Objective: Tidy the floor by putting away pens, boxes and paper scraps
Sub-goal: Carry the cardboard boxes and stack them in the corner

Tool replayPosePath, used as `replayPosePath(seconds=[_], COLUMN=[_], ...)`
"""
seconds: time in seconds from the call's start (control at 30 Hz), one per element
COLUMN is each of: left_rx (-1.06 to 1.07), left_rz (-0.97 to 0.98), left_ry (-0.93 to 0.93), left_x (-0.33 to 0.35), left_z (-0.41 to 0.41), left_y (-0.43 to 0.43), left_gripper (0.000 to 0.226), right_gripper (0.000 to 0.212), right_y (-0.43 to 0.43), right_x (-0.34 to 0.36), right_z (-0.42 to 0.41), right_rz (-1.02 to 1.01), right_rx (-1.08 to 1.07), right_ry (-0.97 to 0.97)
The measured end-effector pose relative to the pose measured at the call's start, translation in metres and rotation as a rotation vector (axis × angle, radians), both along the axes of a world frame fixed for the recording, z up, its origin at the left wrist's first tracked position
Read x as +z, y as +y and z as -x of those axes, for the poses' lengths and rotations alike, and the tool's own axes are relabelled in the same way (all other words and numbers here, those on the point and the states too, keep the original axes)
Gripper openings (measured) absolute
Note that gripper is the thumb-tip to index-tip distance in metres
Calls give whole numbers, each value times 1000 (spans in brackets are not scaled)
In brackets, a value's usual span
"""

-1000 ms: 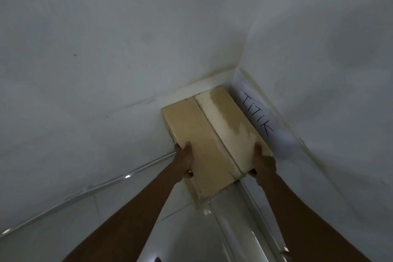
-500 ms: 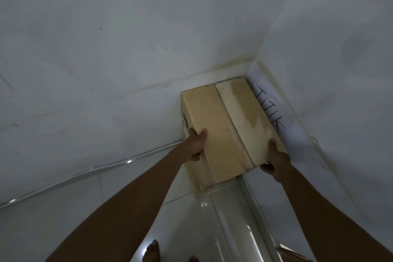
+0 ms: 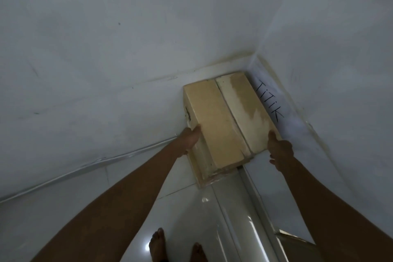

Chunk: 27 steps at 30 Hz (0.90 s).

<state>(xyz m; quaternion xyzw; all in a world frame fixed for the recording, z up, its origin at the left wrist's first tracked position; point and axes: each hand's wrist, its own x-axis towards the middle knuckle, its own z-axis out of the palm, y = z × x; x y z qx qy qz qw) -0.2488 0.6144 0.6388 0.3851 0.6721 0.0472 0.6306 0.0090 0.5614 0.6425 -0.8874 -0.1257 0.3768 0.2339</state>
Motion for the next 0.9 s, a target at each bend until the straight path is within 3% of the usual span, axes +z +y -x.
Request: replayPosePath(seconds=[0.2,0.33,0.53,0.63,0.77,0.9], left_rx=[-62,-79,-60,2,128,235], left_rz=[-144,-168,-245,-277,-294,-276], left_ry=[148,231,337,372,399,411], left_x=[17,27,53,66,76,73], left_z=[55,91,132,150,171,192], left_y=[-15,-44,-105,-138,-186,-241], left_gripper=[71,69,44,26,35,35], right_gripper=[86,62,41,49,65,67], right_y=[-9,-18,-44,-59,-86,-110], right_x=[36,45,56,56,54,55], right_z=[40,79,141,167,195,222], right_rz=[101,-104,-285,-250,-200,-202], right_rx=[332,583,902,1061,1237,1377], right_ry=[-362,-533,-398,-285,-165,-141])
